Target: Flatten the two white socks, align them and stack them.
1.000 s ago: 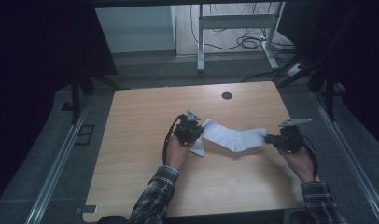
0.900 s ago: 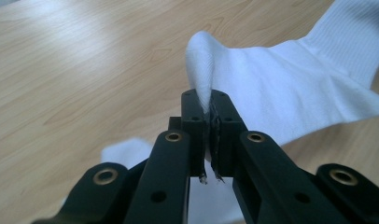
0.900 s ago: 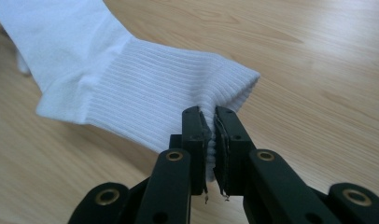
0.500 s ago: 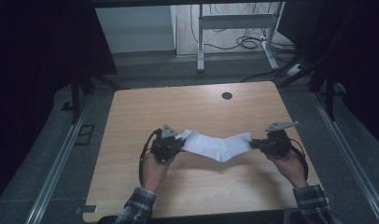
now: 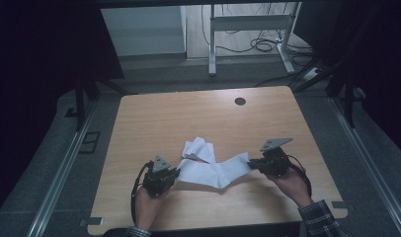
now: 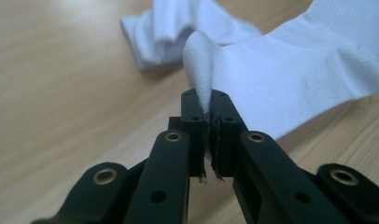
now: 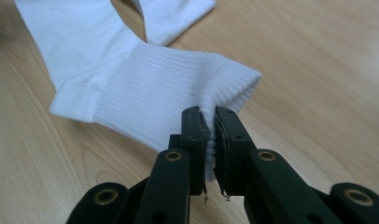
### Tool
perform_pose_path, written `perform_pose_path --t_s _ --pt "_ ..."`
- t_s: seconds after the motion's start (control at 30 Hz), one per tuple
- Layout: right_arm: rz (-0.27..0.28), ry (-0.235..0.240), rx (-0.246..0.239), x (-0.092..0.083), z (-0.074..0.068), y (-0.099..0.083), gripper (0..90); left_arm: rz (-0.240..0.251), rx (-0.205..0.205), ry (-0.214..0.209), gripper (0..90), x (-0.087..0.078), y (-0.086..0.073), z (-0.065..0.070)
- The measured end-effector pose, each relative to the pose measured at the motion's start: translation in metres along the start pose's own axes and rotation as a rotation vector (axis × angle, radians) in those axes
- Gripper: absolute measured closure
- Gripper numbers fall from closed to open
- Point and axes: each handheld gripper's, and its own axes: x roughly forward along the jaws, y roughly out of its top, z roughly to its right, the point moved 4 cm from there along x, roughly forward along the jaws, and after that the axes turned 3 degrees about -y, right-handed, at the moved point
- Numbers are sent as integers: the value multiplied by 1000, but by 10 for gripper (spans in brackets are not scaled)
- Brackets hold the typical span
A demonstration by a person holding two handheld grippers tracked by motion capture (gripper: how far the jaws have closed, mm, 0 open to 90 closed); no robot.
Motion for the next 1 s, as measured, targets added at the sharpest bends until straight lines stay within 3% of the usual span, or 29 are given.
perform_pose_path --t_s 0.2,0.33,0.5,0.53,0.63,0.83,1.0 --pt "-85 -1 -7 22 -1 -14 803 -71 -4 19 841 13 -16 1" --pt "-95 -20 -26 24 -2 -15 767 -61 -28 22 765 13 -16 -4" --pt "-49 -47 -17 14 5 -10 711 -7 -42 34 701 1 -1 -13" --pt "-28 -64 3 8 14 -10 693 8 -40 42 697 -2 8 -19" --pt "-25 -83 23 5 25 -14 676 26 -45 39 694 -2 23 -27" --pt "-28 -127 48 3 45 -24 640 35 -34 39 706 10 54 -36" --pt "-33 -154 66 2 58 -31 609 -3 -14 44 735 33 72 -42"
